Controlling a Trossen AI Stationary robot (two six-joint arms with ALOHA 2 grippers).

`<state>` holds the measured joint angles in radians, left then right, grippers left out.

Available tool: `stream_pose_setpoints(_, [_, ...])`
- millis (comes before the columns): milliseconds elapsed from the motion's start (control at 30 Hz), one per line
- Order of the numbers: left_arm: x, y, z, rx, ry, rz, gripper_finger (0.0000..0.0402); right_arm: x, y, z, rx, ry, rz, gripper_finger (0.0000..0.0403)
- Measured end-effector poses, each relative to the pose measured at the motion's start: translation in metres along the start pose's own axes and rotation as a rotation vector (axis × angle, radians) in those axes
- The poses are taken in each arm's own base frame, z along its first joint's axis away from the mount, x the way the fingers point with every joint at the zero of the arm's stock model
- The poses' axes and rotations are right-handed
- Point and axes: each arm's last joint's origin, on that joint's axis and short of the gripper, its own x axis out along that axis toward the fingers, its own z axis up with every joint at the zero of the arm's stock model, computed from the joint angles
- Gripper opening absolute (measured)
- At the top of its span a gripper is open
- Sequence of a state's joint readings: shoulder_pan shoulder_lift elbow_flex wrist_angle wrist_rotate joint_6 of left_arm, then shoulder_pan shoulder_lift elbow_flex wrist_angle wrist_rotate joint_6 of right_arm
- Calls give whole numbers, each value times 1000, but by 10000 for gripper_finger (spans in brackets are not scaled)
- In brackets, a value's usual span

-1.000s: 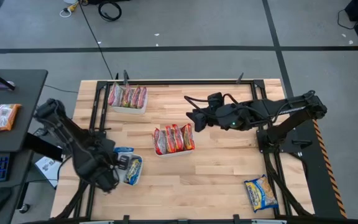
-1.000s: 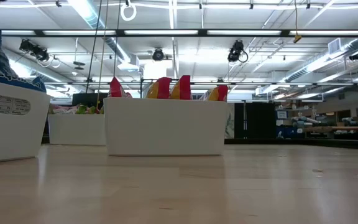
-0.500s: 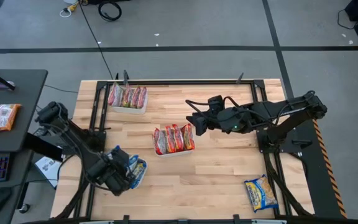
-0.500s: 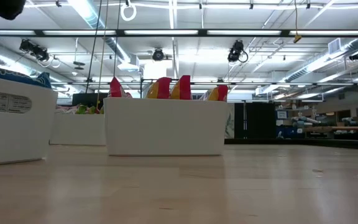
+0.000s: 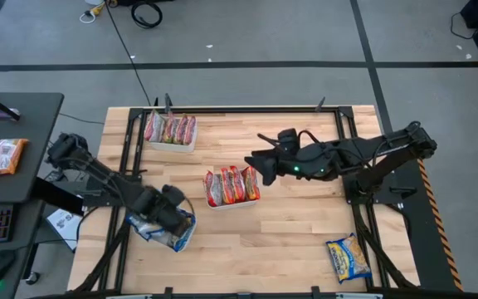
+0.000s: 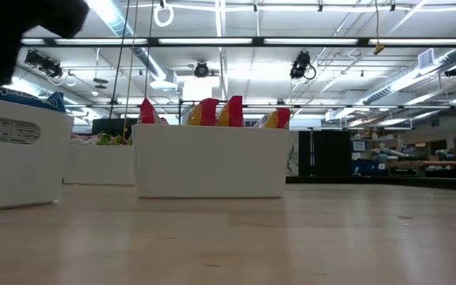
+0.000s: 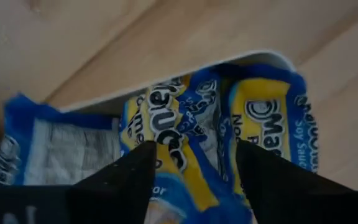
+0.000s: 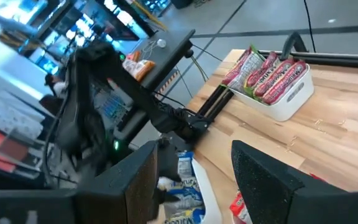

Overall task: Sort Maruchan noodles
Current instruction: Adjust the blue noodle packs in the bottom white bin

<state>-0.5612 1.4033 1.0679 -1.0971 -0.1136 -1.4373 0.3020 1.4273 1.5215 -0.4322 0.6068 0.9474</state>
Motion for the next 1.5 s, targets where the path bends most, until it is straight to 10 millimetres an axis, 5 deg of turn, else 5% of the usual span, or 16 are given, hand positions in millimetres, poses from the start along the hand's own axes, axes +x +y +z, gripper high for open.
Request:
stream_pose_setpoints(300, [-28,20,-13,50,181,-79,274,-2,2,-5,-172,61,40,213])
stream_pose_setpoints(433, [-26,16,-15,51,69,-76,289,0,0,-3,-213,67,39,213])
stream_pose_setpoints(567, [-20,6,-3,-8,-76,-109,302,2,-3,-2,-232,101,44,215])
stream_pose_setpoints(833, [13,1,11,-42,65,93,304,5,-17,-6,-278,268,10,216])
stream_pose_setpoints(1000, [34,-19,15,9,71,29,299,6,-31,-8,-320,360,-73,216])
stream_pose_setpoints(1233, [55,-25,13,-27,175,88,188,3,-42,-11,-437,440,-142,214])
stream_pose_setpoints(1400, [51,-21,10,-125,105,121,43,-3,-43,-6,-513,431,-133,210])
stream_pose_setpoints(1500, [38,-19,7,-149,19,77,12,-8,-42,-3,-520,433,-112,209])
